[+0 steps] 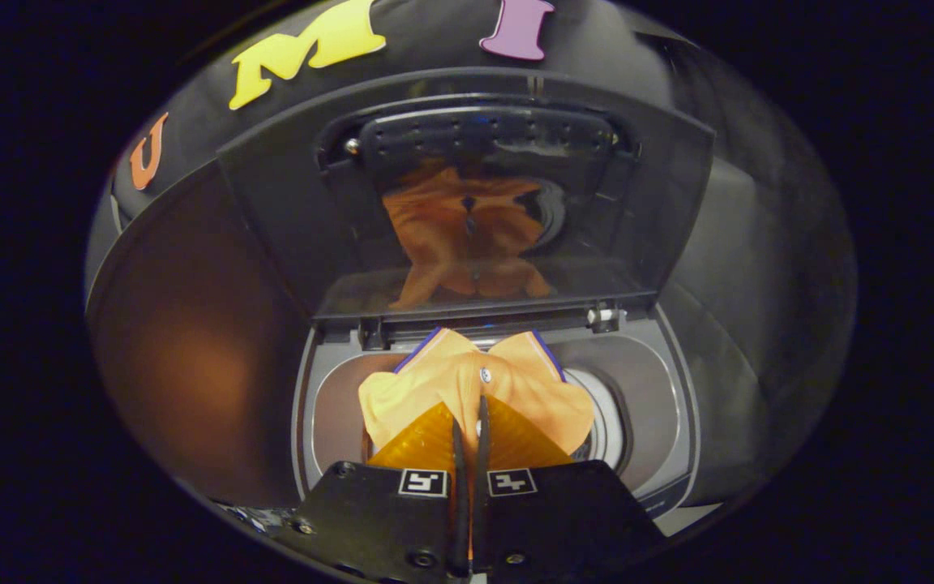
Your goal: Put the clothes into the washing machine and then close the washing machine lid.
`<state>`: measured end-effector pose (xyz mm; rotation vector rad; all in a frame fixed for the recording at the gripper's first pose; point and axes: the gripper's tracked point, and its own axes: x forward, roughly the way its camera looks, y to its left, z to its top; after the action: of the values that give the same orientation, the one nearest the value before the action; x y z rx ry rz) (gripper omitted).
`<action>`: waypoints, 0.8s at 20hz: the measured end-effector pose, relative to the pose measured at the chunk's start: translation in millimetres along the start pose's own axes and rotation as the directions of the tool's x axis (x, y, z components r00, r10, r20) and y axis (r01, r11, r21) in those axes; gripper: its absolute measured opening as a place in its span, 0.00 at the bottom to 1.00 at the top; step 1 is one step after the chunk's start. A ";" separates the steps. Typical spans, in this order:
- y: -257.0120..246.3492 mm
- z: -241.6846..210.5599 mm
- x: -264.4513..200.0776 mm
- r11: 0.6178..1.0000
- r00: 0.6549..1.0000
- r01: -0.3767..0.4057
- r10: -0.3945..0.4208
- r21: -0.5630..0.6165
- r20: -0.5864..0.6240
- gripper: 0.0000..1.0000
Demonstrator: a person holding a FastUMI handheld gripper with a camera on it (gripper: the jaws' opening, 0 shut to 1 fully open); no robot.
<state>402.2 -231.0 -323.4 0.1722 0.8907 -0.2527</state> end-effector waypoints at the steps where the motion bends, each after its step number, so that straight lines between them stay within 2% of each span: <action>1: -2.9 -5.8 7.2 1.000 1.000 0.006 -0.005 0.026 -0.024 0.05; 7: -12.9 -23.2 28.3 0.997 0.995 0.034 -0.028 0.068 -0.092 0.05; 14: -14.2 -26.8 33.0 0.997 0.994 0.050 -0.044 0.058 -0.098 0.06; 16: -11.4 -33.7 33.7 0.998 0.993 0.040 -0.034 0.051 -0.116 0.53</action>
<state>394.1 -238.3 -371.2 0.2212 1.0028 -0.3033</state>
